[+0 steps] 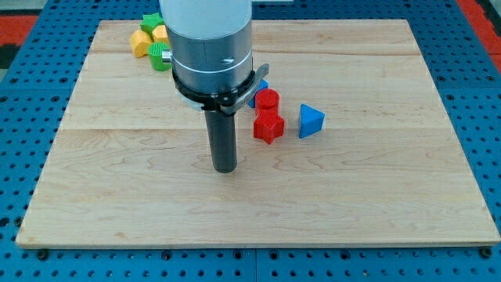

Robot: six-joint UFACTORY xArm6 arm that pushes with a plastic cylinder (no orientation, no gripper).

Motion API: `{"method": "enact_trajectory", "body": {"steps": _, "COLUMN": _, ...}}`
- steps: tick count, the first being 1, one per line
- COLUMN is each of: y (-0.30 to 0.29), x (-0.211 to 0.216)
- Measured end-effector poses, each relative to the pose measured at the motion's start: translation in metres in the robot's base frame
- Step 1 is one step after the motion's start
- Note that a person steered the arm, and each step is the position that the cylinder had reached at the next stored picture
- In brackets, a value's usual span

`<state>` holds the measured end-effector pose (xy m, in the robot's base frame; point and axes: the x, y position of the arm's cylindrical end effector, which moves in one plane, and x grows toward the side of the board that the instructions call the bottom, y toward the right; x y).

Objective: Push the yellow hexagon closer to the blue triangle

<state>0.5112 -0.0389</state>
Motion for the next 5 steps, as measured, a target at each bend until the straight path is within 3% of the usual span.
{"method": "enact_trajectory", "body": {"steps": 2, "y": 0.000, "x": 0.000}}
{"method": "enact_trajectory", "body": {"steps": 3, "y": -0.060, "x": 0.000}}
{"method": "enact_trajectory", "body": {"steps": 5, "y": -0.086, "x": -0.001}}
